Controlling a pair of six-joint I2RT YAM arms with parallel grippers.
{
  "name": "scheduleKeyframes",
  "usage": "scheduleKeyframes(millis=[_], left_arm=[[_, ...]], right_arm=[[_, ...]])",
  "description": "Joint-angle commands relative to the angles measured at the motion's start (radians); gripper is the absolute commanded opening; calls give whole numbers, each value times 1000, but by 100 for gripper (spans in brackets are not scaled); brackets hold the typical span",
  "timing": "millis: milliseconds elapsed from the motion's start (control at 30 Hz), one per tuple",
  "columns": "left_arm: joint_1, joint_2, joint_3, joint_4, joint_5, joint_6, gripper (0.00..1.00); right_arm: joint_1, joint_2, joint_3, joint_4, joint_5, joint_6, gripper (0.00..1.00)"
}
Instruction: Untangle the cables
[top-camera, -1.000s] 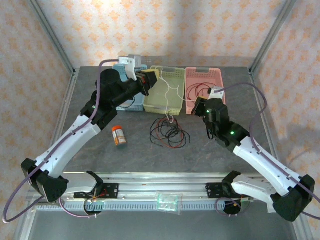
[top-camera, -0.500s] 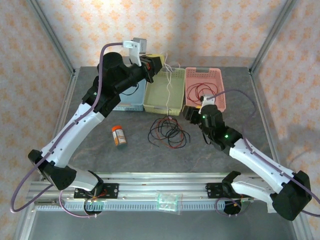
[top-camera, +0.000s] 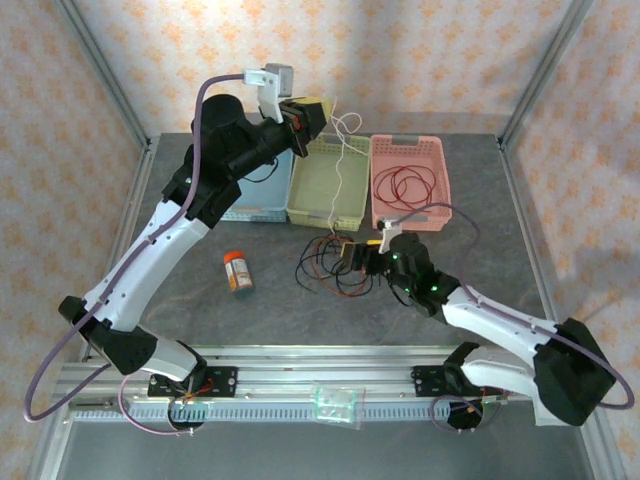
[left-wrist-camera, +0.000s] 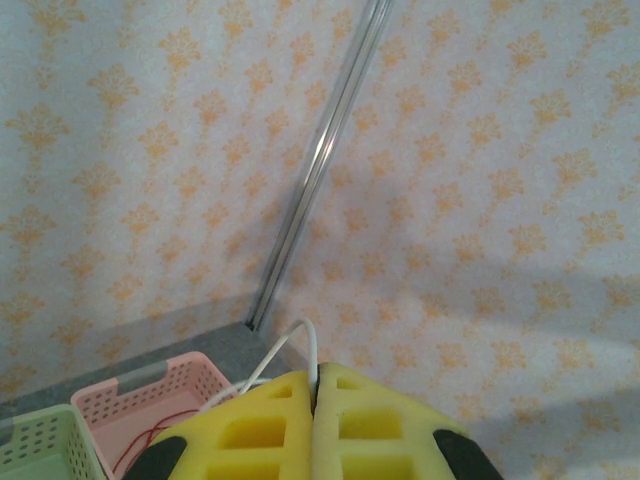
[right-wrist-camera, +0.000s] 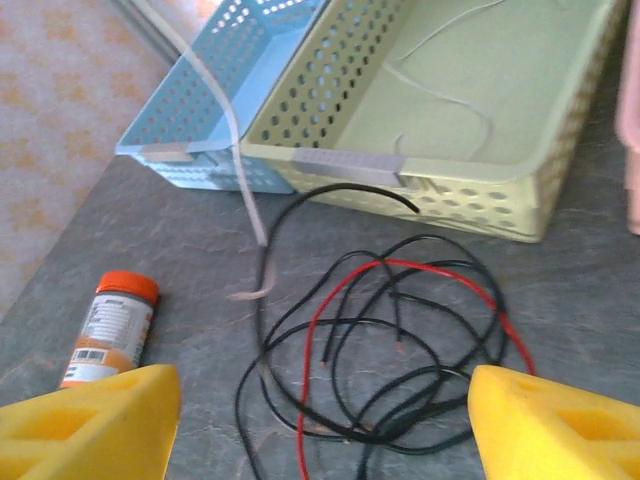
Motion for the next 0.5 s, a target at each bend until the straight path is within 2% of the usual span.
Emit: scheduleKeyframes(millis=[0,200,300,467], left_arm=[[-7,6,32,1,17,21,0],[-6,1,32,2,14,23,0],[-6,-2,42,-6,12,27,0],[-6,-11,70,-36,-4,49,0]], right_arm=[[24,59,25,121,-9,-6,76],[38,222,53,186,64,9,68],[37,277,66,171,134,27,58],[38,342,108,53,318,138,33]])
